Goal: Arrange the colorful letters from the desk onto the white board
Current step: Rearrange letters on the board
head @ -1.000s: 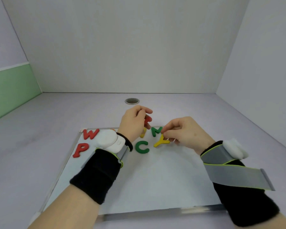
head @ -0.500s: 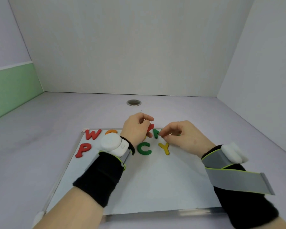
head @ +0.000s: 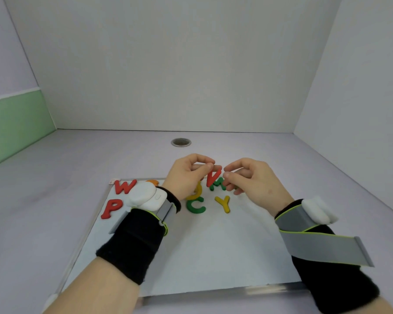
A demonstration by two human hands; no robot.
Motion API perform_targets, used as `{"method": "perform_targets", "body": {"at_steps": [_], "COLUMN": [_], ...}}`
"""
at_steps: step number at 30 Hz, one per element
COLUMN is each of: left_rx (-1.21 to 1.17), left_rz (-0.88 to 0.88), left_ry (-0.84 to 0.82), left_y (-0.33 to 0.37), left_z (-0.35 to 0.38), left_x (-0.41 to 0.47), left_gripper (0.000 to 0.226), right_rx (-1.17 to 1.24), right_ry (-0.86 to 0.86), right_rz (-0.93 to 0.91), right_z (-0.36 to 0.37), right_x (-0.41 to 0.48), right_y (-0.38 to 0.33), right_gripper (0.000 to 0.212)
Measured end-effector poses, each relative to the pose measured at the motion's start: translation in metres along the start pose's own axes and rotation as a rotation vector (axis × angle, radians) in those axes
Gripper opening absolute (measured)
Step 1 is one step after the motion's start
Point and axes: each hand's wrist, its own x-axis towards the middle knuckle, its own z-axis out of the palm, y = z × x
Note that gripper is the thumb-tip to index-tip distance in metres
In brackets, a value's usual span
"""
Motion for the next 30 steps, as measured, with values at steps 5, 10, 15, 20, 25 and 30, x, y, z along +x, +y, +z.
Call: {"method": "perform_targets", "body": {"at_steps": [5,10,15,20,25,30], "left_rx": [-0.067,-0.059,-0.107,-0.049,-0.138,-0.189], "left_rz": [0.003,-0.017,-0.034,-0.022,-0.135,-0.185], "left_ry": [-0.041,-0.067,-0.098,-0.06,0.033,0.034], "left_y": [0.005,-0.001,0.003,0.001,0.004,0.007], "left_z": [0.006,0.005,0.008,0.01,0.009,0.009], "left_x": [-0.003,0.0,-0.003,-0.003,-0.001,-0.002], "left_gripper": [0.011,0.009,0.013,0.01,0.011,0.012], "right_rx": [0.078,0.126,0.138,0.145,-0.014,-0.32], "right_ry": [0.005,0.034,0.054,0.057,0.199,0.122], "right_rz": [-0.004,0.009,0.013,0.013,0.074,0.183], "right_z": [-0.001,-0.001,0.0,-0.002,-0.019,-0.033], "right_x": [-0.001,-0.001,0.0,0.002,0.005,0.004], "right_y": [0.0,0.0,0.002,0.002,0.008,0.012], "right_gripper": [0.008,0.007,0.008,0.01,0.014,0.016]}}
